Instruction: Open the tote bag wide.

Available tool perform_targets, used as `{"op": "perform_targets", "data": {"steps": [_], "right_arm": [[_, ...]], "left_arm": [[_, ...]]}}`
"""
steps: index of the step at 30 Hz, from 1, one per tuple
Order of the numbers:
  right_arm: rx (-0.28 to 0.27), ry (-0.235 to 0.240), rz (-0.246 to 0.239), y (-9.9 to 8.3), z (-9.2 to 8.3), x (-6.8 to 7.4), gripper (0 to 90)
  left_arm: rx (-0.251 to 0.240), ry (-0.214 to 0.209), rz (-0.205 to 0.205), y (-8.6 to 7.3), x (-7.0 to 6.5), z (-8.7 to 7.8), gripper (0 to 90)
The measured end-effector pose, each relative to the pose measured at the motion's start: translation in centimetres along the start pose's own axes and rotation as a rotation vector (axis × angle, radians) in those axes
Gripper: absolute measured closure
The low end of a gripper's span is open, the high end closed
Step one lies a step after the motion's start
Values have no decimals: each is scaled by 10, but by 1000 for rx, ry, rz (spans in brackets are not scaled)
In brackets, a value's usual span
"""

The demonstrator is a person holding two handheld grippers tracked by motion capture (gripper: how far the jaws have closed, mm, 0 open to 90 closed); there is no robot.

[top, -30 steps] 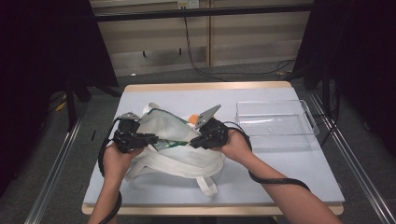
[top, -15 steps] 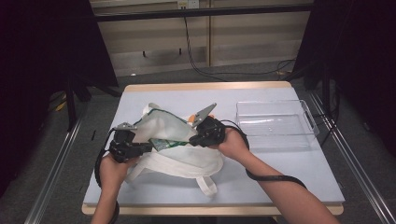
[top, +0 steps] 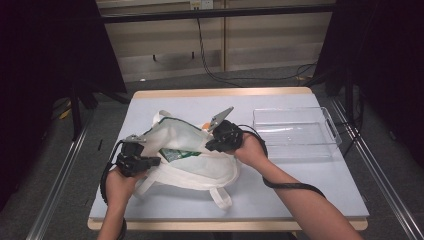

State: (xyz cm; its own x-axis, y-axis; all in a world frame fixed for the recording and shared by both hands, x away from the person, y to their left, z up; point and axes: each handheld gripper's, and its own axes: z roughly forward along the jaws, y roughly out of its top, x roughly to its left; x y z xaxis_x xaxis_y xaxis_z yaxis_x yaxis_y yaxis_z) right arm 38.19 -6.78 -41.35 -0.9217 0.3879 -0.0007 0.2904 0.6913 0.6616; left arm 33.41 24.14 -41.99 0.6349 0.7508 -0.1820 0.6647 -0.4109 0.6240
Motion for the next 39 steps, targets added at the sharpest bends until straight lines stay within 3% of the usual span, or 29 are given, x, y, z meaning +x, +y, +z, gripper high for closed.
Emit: {"op": "perform_targets", "data": {"steps": [12,25,29,35,39], "right_arm": [[-1,-39,39,-5,-1,-19,900],[4,-96,53,-4,-3,-28,900],[-10,-101,94,-8,0,-34,900],[4,-120,110,-12,3,-37,900],[1,-102,122,-15,6,-38,900]], "left_arm": [[21,-3,-4,-6,3,2,900],[40,-14,-11,-12,4,3,900],[43,-15,-18,-15,5,4,900],[52,-15,-27,-19,7,5,900],[41,-16,-31,-19,7,5,900]]}}
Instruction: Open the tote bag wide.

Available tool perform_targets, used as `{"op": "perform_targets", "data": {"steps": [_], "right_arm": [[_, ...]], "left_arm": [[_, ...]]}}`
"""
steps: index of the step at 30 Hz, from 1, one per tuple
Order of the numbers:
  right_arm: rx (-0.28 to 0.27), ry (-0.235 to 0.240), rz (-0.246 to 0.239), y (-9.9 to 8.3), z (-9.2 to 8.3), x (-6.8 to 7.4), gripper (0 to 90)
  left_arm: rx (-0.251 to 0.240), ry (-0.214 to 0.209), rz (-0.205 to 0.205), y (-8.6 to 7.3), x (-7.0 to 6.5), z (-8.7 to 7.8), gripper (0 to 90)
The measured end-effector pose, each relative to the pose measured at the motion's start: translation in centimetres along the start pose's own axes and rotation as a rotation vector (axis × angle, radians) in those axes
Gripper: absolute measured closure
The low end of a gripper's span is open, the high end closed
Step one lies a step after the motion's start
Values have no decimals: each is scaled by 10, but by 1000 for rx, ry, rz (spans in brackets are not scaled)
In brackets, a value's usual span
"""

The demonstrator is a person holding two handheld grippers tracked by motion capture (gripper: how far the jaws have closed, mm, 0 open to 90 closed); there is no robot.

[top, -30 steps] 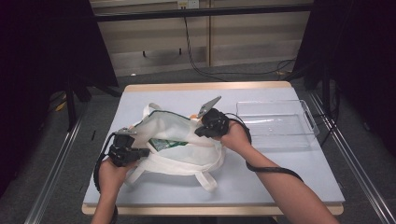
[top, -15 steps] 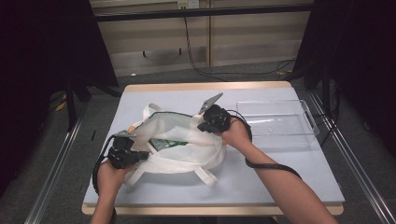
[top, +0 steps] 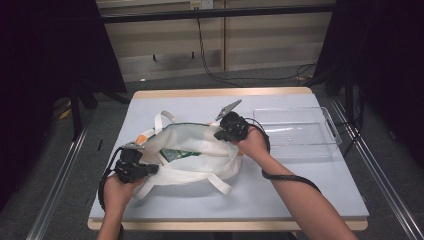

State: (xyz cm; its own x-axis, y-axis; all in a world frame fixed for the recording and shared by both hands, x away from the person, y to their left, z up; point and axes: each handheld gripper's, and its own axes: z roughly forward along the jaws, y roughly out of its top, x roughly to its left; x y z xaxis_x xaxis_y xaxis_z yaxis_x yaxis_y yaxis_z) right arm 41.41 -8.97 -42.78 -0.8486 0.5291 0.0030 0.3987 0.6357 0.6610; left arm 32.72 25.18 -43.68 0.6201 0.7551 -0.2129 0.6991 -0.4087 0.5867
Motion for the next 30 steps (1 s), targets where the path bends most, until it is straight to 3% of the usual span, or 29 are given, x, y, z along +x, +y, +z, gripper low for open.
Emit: {"op": "perform_targets", "data": {"steps": [3,10,14,15,21,30], "right_arm": [[-11,9,-17,0,0,4,900],[-33,67,-44,1,0,13,838],[-36,86,-63,2,0,17,781],[-28,83,-62,3,1,17,769],[-21,95,-70,2,4,17,722],[2,109,-91,3,20,27,600]], "left_arm": [[-12,3,1,1,-1,-2,900],[-72,-28,23,9,-9,-2,738],[-66,-53,53,10,-9,3,672],[-76,-54,37,11,-10,5,649],[-70,-70,47,12,-11,12,622],[-54,-58,73,13,-13,16,588]]}}
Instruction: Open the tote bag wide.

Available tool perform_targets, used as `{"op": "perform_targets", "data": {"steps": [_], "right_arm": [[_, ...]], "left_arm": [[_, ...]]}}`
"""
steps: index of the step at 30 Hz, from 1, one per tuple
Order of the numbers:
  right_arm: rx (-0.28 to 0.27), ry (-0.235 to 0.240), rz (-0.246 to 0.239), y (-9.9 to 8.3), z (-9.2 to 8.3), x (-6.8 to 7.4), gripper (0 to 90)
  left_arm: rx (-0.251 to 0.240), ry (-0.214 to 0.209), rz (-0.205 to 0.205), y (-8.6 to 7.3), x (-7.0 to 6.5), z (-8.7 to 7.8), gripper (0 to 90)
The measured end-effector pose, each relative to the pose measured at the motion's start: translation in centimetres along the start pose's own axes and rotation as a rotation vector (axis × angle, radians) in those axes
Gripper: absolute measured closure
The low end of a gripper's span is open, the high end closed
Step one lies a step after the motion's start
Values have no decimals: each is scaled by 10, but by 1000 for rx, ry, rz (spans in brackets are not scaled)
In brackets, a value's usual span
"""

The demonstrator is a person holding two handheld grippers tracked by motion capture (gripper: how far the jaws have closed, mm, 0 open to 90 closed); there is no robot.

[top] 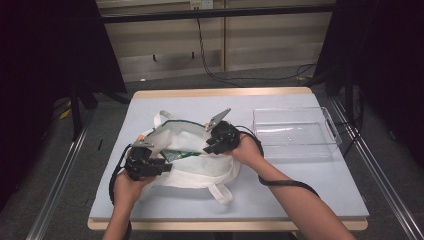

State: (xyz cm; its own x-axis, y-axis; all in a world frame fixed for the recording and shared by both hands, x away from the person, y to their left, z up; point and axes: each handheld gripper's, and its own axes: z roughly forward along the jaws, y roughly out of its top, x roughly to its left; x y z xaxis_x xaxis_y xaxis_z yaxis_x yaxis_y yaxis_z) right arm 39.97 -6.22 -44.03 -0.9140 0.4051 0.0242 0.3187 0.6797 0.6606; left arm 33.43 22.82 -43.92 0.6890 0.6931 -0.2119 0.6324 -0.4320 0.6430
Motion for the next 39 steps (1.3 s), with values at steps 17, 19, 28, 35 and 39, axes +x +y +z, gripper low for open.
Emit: {"op": "perform_targets", "data": {"steps": [17,19,28,35,39], "right_arm": [[83,20,13,-4,23,2,788],[92,30,10,-5,25,2,855],[67,15,34,-4,20,3,900],[36,3,42,-2,13,1,900],[20,2,59,-2,10,-1,900]], "left_arm": [[11,1,13,2,-3,-3,552],[-10,15,7,3,-3,-5,536],[29,20,9,0,-1,-1,538],[39,10,2,-3,0,3,575],[58,10,15,-3,0,4,653]]}}
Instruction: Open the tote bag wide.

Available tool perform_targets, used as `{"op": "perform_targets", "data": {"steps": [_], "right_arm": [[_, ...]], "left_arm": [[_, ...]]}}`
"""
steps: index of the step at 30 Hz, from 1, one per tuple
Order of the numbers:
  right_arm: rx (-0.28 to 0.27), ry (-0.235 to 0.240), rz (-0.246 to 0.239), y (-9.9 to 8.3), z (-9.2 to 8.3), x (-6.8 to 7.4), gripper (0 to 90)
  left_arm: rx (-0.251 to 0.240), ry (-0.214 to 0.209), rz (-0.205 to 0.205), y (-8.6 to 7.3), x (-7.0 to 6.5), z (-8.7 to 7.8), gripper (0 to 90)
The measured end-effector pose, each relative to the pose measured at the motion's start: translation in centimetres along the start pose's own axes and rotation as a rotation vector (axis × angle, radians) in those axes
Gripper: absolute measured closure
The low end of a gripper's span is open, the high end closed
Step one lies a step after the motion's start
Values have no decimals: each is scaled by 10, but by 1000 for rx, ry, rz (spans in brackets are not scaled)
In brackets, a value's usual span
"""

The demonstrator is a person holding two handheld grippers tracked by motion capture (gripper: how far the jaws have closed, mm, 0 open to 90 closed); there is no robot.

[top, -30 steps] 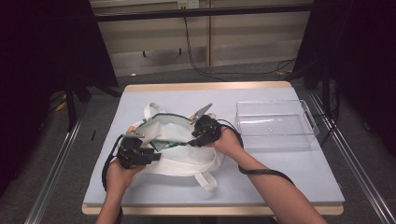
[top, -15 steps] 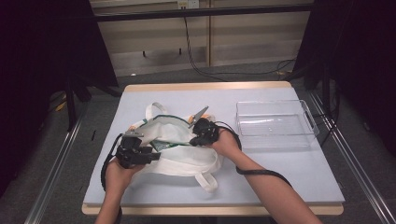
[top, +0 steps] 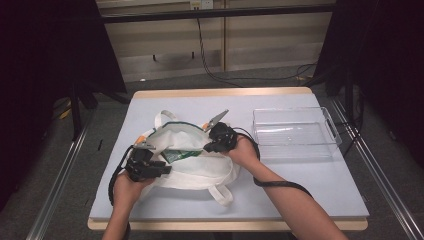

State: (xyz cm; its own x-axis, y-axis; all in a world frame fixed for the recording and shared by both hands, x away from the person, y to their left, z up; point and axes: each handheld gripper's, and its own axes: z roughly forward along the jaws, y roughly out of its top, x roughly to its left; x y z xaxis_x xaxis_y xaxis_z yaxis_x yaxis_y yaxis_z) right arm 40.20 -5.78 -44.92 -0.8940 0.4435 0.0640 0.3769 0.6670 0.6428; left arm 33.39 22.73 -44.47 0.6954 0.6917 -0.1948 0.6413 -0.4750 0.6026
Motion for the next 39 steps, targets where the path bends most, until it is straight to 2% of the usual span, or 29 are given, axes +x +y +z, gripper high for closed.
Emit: {"op": "perform_targets", "data": {"steps": [3,4,6,12,17,19,24,26,29,30,38,39], "right_arm": [[-8,2,11,1,-3,-1,900],[-13,-3,13,2,-4,-2,900],[-16,-12,18,2,-6,-3,900],[-44,-8,59,4,-12,-11,900],[-57,-14,65,6,-16,-19,900],[-56,-32,61,7,-17,-20,900],[-68,-35,67,6,-17,-26,900],[-61,-30,88,5,-16,-28,900],[-63,-28,90,2,-14,-32,900],[-57,-26,112,2,-13,-33,900],[-44,-43,114,1,-10,-35,899],[-47,-43,125,1,-10,-34,898]], "left_arm": [[12,2,3,-1,-1,2,750],[24,7,17,-1,-1,2,782],[27,6,9,-2,0,2,818],[26,6,8,-3,-1,4,839],[46,2,15,-3,0,4,851],[45,19,19,-4,-1,5,855],[49,7,16,-5,-1,6,863],[52,1,21,-5,0,6,865],[60,3,21,-5,0,6,866],[60,4,20,-5,0,6,866],[58,8,18,-6,0,6,867],[58,10,18,-6,0,6,866]]}}
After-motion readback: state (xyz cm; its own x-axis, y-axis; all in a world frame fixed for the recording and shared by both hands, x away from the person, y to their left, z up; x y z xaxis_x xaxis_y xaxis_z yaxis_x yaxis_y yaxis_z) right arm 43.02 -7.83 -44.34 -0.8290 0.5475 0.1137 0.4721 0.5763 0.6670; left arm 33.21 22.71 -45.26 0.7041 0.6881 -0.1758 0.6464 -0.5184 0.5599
